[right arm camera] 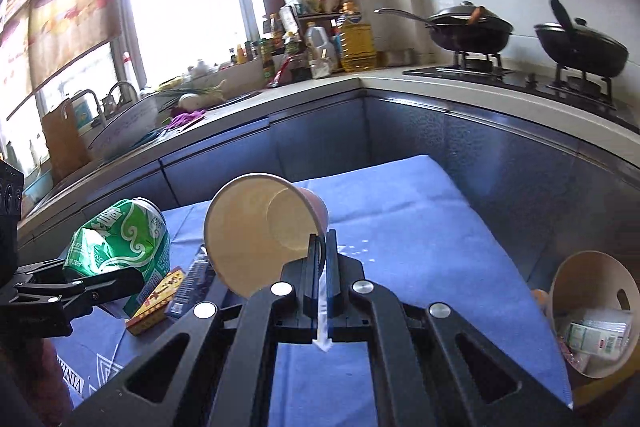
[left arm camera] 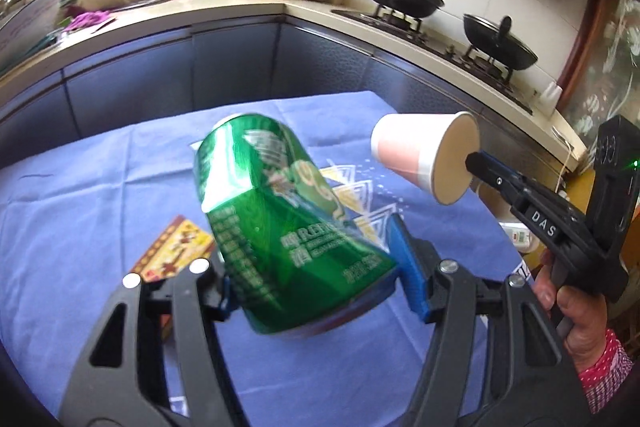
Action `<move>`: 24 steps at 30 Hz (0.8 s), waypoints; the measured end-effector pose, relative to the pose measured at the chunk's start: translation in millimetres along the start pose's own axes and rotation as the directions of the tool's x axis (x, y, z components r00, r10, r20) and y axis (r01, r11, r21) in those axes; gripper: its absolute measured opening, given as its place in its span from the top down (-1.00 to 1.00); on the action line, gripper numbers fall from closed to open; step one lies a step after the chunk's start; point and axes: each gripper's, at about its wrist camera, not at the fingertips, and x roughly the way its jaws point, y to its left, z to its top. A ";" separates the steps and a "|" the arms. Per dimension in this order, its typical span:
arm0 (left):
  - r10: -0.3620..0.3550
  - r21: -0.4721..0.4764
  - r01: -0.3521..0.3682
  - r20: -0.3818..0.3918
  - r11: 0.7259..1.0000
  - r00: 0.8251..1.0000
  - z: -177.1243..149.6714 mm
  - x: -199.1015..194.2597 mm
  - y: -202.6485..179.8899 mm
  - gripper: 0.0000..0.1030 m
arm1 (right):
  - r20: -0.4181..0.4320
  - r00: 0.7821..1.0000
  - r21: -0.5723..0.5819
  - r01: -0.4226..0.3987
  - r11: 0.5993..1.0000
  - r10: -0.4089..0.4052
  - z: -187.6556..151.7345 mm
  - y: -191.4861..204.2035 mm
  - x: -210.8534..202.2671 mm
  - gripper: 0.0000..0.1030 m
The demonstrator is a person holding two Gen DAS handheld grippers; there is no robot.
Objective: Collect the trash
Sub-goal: 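Carry the green can and paper cup to the beige bin and open both tools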
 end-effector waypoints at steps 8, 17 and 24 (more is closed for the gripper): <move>-0.143 0.157 0.157 -0.101 0.975 0.985 37.0 71.5 -133.2 -0.19 | 0.040 0.987 0.164 0.146 0.976 -0.155 -13.8 -138.1 -52.5 0.95; -0.295 0.237 0.363 -0.280 0.901 0.914 37.5 172.3 -279.8 -0.19 | -0.006 0.950 0.327 0.297 0.897 -0.312 -33.6 -293.4 -94.3 0.95; -0.312 0.245 0.438 -0.421 0.865 0.852 9.4 241.3 -336.8 -0.19 | -0.099 0.945 0.372 0.325 0.869 -0.311 -52.4 -349.9 -78.6 0.95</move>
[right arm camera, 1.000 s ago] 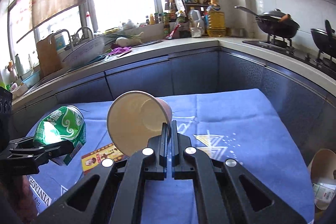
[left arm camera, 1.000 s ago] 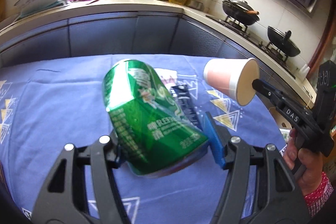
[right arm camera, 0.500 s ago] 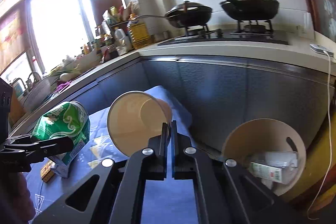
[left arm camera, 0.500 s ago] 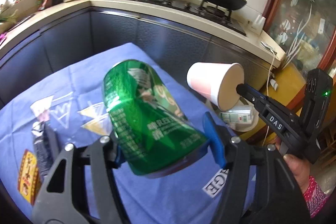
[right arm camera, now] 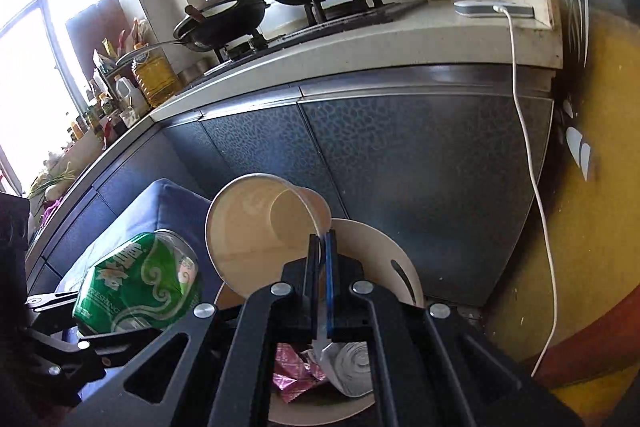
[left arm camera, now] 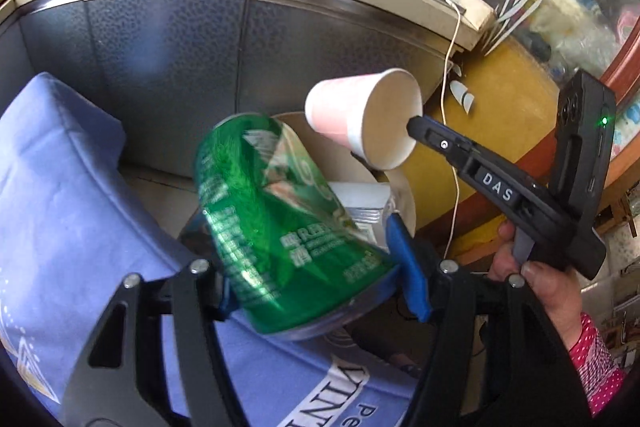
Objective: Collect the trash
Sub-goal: 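Carry the green can and paper cup to the beige bin and open both tools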
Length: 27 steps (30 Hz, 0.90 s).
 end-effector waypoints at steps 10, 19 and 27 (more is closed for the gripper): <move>-0.021 0.019 0.024 -0.117 1.000 0.993 6.7 66.8 1.9 -0.19 | -0.067 0.998 0.013 0.014 1.000 -0.013 -3.7 -7.8 41.4 0.95; 0.028 0.012 -0.026 -0.159 1.000 0.987 7.4 92.4 13.3 -0.24 | -0.131 0.990 -0.019 0.043 0.999 -0.045 -4.6 -8.1 65.0 0.87; 0.037 -0.010 -0.038 -0.096 0.999 0.995 9.5 71.5 23.1 -0.47 | -0.060 0.996 -0.018 0.061 0.998 -0.062 -2.7 -2.0 55.0 0.14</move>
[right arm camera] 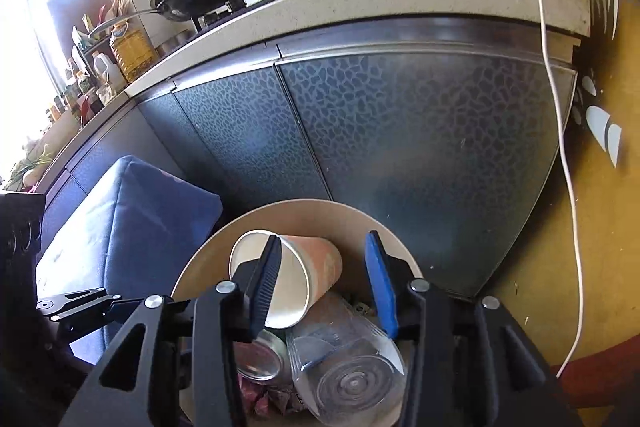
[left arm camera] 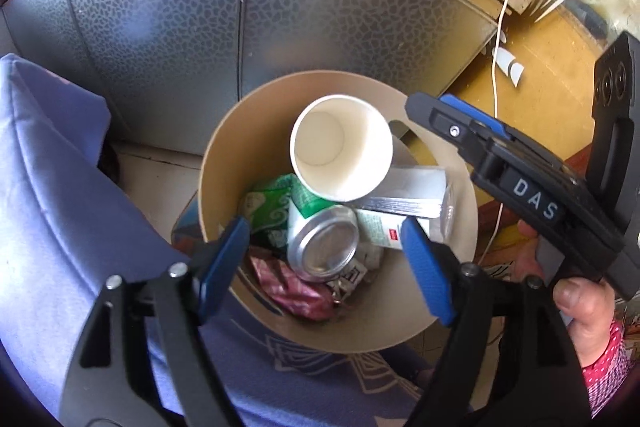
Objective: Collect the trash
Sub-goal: 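Carry the green can and paper cup to the beige bin and open both tools, then move both open tools back over the table toward the box and carton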
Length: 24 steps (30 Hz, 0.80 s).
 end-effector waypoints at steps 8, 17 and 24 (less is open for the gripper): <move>-0.005 -0.052 0.008 0.062 0.999 0.998 -12.1 -37.8 13.6 -0.46 | 0.048 0.998 0.045 -0.030 0.999 0.028 -1.6 3.1 -30.0 0.14; 0.018 -0.074 -0.010 0.104 0.997 0.994 -50.0 -76.5 21.0 -0.47 | 0.068 0.995 0.050 -0.082 0.995 0.079 -32.5 27.7 -69.7 0.14; 0.094 -0.076 -0.082 0.171 0.994 0.981 -90.6 -112.7 21.3 -0.47 | 0.049 0.992 0.049 -0.115 0.992 0.113 -64.4 55.5 -92.8 0.14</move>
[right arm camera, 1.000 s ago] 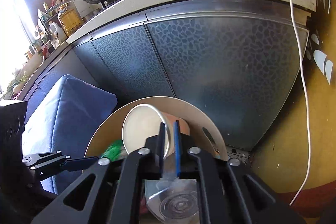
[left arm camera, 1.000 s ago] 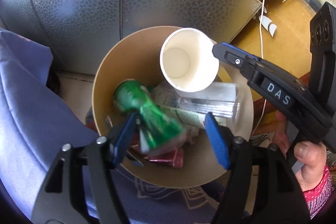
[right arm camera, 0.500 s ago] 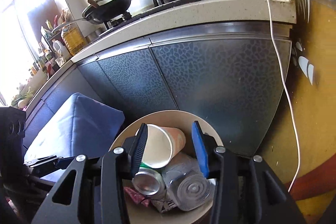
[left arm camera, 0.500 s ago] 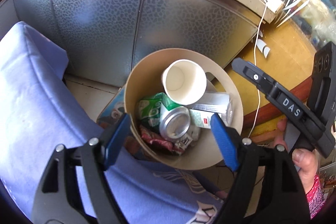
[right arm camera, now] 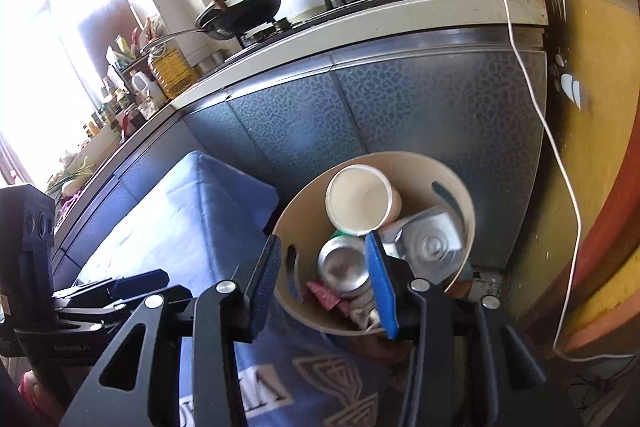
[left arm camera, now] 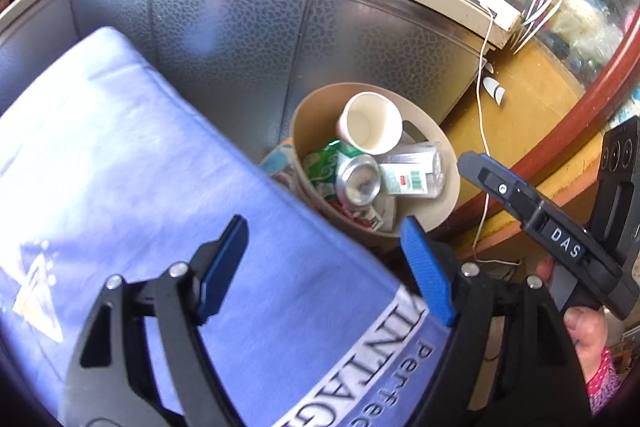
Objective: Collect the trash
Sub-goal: 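Move both open tools back over the table toward the box and carton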
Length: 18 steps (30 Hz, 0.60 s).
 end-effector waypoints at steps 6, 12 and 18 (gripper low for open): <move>0.119 -0.032 -0.117 0.080 0.993 0.990 -34.4 -48.8 25.2 -0.47 | -0.018 0.998 -0.043 -0.065 0.997 0.065 -15.5 43.7 -6.1 0.14; 0.245 -0.107 -0.231 0.146 0.967 0.958 -77.7 -103.1 65.7 -0.47 | -0.067 0.986 -0.128 -0.159 0.979 0.151 -29.3 108.6 1.0 0.14; 0.380 -0.199 -0.344 0.190 0.918 0.905 -132.7 -163.1 118.8 -0.47 | -0.170 0.954 -0.207 -0.280 0.937 0.247 -51.5 185.9 18.7 0.14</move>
